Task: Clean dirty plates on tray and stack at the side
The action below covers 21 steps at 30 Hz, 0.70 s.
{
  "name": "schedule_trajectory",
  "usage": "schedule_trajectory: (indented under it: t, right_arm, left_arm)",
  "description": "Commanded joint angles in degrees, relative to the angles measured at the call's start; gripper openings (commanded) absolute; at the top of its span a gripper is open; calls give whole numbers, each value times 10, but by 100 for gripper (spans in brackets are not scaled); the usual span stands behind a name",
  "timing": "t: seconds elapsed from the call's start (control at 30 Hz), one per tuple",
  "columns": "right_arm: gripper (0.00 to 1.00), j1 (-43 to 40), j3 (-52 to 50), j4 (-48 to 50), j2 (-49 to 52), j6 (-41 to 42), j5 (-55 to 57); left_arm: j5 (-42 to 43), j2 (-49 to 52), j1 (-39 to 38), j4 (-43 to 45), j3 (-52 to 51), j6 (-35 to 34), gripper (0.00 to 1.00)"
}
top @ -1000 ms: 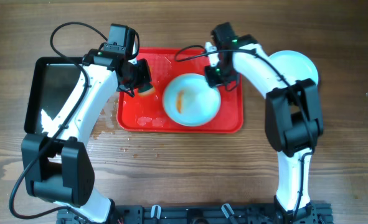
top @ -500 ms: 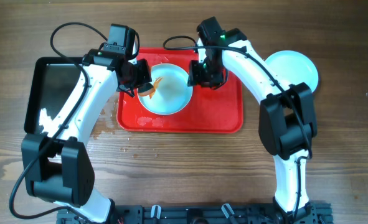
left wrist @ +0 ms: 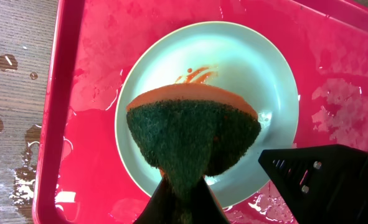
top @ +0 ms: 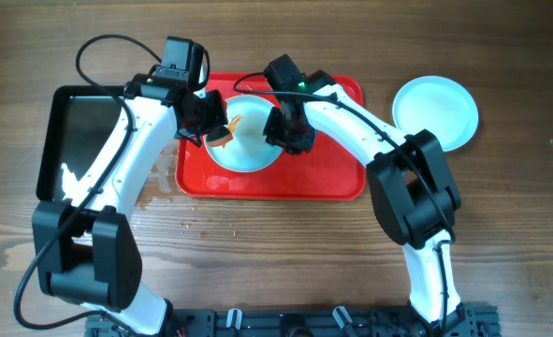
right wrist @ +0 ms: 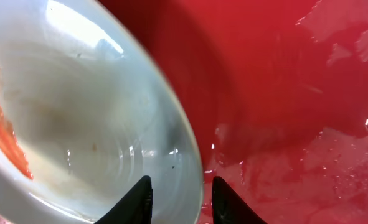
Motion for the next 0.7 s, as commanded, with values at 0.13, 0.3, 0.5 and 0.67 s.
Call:
schedule_trajectory:
  t: [0.13, 0.3, 0.5, 0.67]
  right_arm:
    - [28, 3, -42, 19, 5, 50, 26]
    - [4, 2, -53, 24, 5, -2, 27]
    - [4, -15, -50, 38, 5, -225, 47]
    - [5, -31, -50, 46, 5, -364, 72]
  left_arm:
    - [7, -3, -2, 1, 6, 1, 4]
    - [7, -3, -2, 2, 6, 1, 4]
    - [8, -3, -4, 12, 6, 28, 4]
    - [11, 6, -34, 19, 6, 77, 4]
